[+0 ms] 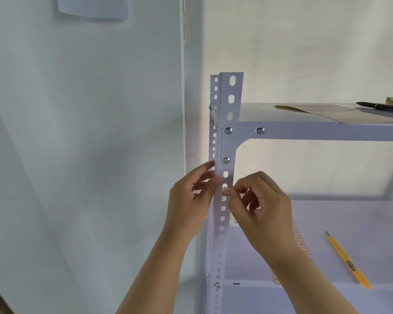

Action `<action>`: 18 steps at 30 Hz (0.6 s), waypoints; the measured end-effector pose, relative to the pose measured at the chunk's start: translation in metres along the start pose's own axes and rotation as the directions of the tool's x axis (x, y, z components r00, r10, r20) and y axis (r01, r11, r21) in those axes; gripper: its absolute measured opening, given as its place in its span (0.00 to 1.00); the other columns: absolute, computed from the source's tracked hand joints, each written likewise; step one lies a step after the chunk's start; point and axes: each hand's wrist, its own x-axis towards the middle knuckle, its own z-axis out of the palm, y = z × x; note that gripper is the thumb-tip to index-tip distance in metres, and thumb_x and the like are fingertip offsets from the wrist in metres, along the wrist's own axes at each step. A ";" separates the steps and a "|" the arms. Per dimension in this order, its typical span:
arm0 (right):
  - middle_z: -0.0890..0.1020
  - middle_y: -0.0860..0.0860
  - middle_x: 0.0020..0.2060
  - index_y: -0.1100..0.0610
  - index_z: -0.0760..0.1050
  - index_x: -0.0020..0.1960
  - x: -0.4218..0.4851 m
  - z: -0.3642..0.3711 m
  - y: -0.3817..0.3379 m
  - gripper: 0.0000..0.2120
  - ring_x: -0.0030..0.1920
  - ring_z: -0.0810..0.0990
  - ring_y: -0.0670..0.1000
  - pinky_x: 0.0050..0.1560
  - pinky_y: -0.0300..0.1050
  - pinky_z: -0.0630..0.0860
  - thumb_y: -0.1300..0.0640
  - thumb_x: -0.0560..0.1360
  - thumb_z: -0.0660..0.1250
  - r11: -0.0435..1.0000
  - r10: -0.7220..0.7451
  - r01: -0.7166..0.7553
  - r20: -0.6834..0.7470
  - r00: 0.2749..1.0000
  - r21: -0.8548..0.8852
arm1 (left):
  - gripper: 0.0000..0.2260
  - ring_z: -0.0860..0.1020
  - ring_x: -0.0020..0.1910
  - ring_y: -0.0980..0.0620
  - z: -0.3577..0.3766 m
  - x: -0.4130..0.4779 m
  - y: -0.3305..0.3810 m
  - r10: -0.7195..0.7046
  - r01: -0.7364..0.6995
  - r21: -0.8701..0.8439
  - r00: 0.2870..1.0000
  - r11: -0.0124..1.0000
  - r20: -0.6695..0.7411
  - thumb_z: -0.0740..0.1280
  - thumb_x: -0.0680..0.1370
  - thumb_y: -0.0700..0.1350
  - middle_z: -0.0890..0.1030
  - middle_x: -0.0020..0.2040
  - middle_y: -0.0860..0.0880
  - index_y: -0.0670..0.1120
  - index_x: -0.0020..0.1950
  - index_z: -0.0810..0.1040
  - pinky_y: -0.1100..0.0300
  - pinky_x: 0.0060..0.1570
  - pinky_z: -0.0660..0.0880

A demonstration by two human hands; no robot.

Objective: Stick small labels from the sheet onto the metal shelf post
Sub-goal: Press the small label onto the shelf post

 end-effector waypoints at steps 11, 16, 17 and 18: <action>0.80 0.48 0.26 0.52 0.79 0.35 0.005 -0.037 -0.021 0.09 0.29 0.77 0.64 0.29 0.46 0.73 0.62 0.72 0.73 0.891 0.328 -0.373 0.200 0.923 0.258 | 0.03 0.83 0.40 0.42 -0.011 -0.027 0.046 0.042 -0.025 -0.163 0.994 0.986 0.104 0.72 0.74 0.45 0.86 0.39 0.46 0.49 0.46 0.84 0.51 0.42 0.81; 0.81 0.51 0.27 0.53 0.79 0.35 0.004 -0.046 -0.022 0.10 0.27 0.72 0.60 0.29 0.45 0.71 0.66 0.71 0.72 0.866 0.342 -0.405 0.244 0.908 0.293 | 0.07 0.83 0.37 0.53 -0.006 -0.029 0.048 -0.006 0.022 -0.133 0.993 0.991 0.118 0.77 0.72 0.39 0.86 0.39 0.49 0.49 0.45 0.83 0.58 0.38 0.80; 0.80 0.51 0.27 0.53 0.79 0.35 0.004 -0.047 -0.022 0.11 0.27 0.71 0.57 0.29 0.44 0.70 0.66 0.71 0.72 0.856 0.350 -0.419 0.255 0.901 0.304 | 0.06 0.83 0.37 0.55 -0.005 -0.030 0.048 -0.007 0.021 -0.115 0.993 0.993 0.121 0.77 0.72 0.39 0.86 0.39 0.49 0.49 0.44 0.83 0.60 0.37 0.80; 0.79 0.51 0.26 0.53 0.79 0.35 0.003 -0.048 -0.021 0.11 0.27 0.70 0.54 0.28 0.43 0.69 0.67 0.71 0.71 0.844 0.358 -0.433 0.269 0.894 0.316 | 0.06 0.83 0.38 0.55 -0.004 -0.031 0.048 -0.005 0.017 -0.096 0.992 0.995 0.126 0.77 0.72 0.40 0.86 0.40 0.50 0.48 0.44 0.82 0.60 0.37 0.80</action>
